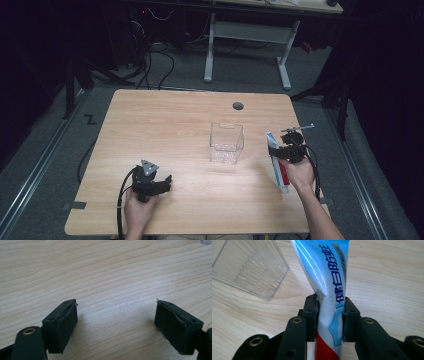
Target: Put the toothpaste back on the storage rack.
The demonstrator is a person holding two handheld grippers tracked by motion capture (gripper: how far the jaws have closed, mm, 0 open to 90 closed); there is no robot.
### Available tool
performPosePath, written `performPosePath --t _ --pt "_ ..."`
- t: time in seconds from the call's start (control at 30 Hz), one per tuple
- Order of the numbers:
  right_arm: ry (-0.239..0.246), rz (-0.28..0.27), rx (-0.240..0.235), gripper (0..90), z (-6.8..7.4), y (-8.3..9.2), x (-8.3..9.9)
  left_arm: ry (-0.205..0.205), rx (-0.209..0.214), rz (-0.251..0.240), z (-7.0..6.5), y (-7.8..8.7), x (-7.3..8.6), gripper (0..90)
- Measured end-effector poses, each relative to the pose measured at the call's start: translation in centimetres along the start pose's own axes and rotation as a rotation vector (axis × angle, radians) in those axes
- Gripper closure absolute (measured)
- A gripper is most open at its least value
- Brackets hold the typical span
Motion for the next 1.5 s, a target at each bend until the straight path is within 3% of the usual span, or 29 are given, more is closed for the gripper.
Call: performPosePath --t 0.77,1.5 --pt "0.040 -0.082 -0.040 70.8 0.8 2.5 0.3 -0.001 -0.002 -0.001 0.0 0.0 0.0 18.9" --pt "0.098 -0.177 -0.117 70.7 3.2 4.5 -0.7 0.000 -0.003 -0.001 0.0 0.0 0.0 18.9"
Point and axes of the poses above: each handheld gripper's, and its own axes: y roughly backward along the jaws, x roughly out of its underside, z roughly to its left, the point moved 1 cm from there along -y, roughly forward along the jaws, and after that the axes turned 1 degree about x, right-handed, at the moved point
